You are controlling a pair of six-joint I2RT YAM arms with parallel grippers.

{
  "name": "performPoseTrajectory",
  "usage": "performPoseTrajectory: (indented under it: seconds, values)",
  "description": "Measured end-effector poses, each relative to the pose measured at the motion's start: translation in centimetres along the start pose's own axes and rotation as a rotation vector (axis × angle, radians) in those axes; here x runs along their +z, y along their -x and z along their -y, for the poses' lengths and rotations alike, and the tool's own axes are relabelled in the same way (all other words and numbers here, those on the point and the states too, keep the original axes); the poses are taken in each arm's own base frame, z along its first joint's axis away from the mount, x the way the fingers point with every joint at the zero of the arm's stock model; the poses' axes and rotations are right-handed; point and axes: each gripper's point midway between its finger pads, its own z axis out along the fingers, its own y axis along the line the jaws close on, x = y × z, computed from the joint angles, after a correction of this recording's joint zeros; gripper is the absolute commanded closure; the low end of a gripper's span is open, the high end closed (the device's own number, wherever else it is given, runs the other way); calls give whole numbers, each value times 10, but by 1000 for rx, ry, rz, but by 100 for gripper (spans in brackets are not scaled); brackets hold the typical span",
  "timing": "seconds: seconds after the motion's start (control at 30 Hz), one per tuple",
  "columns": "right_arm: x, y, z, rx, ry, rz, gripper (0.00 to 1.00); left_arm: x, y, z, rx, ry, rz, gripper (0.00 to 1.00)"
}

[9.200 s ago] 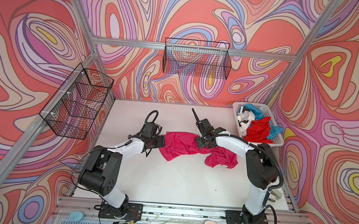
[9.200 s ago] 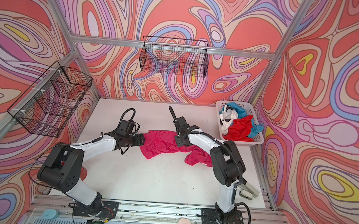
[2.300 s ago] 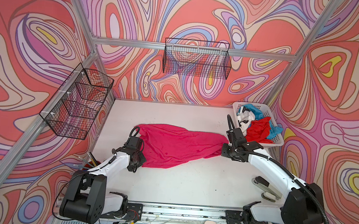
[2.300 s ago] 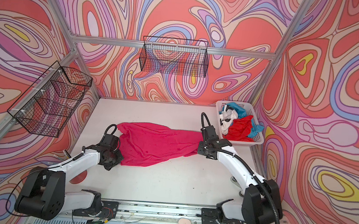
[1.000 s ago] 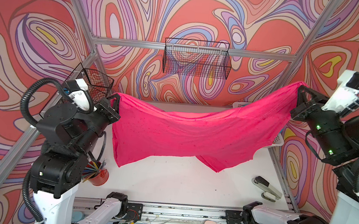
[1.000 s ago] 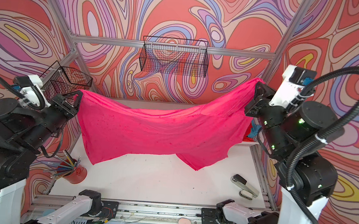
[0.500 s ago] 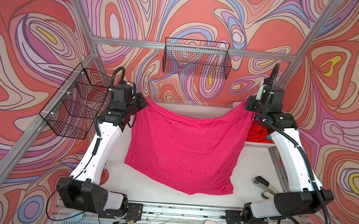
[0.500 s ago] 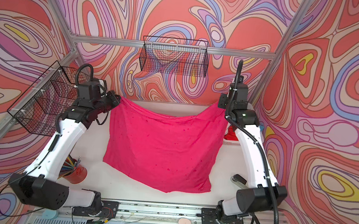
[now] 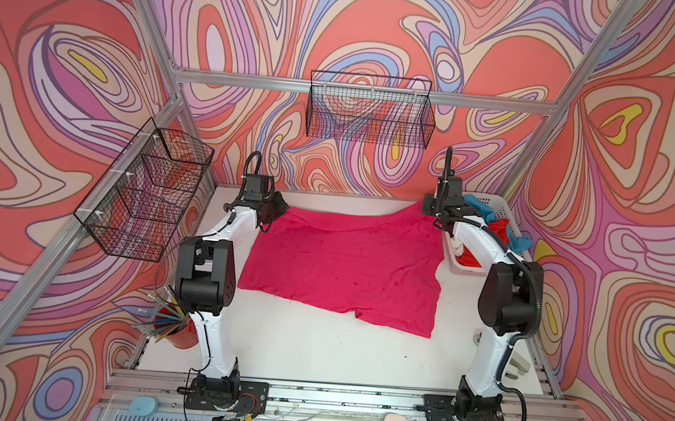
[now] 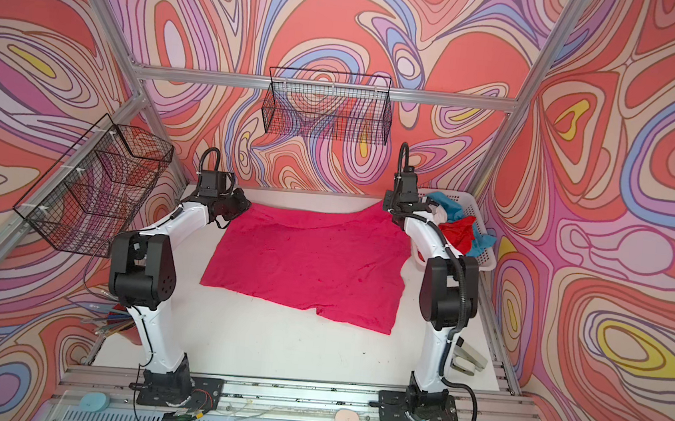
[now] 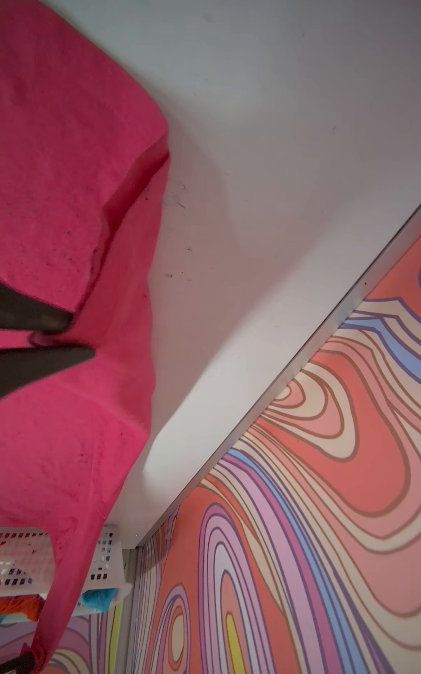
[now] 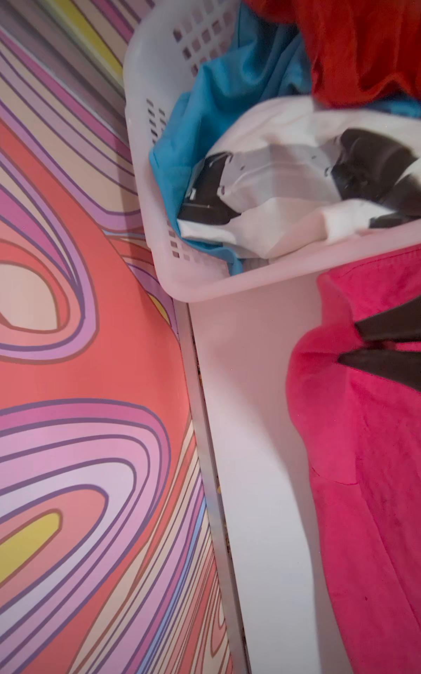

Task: Fold and stack the t-shirts
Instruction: 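Lay the stretched shirt down flat on the table with both grippers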

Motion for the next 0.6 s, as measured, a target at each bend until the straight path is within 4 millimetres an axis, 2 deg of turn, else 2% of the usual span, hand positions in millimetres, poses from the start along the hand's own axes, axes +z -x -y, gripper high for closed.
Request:
performPoseTrajectory:
  seconds: [0.1, 0.23, 0.33, 0.47, 0.53, 0.6]
  values:
    - [14, 7, -7, -1, 18, 0, 49, 7, 4, -5, -7, 7, 2, 23]
    - [-2, 12, -9, 19, 47, -16, 46, -6, 10, -2, -1, 11, 31, 23]
    - [-33, -1, -8, 44, 86, -65, 46, -34, -3, -9, -3, 39, 27, 24]
    - [-98, -59, -6, 92, 145, -199, 46, -80, -46, -36, -22, 109, -8, 26]
    - [-125, -98, -7, 118, 171, -279, 46, -97, -72, -55, -38, 151, -38, 27]
    - [-148, -150, -10, 137, 187, -385, 46, -109, -99, -76, -59, 196, -75, 29]
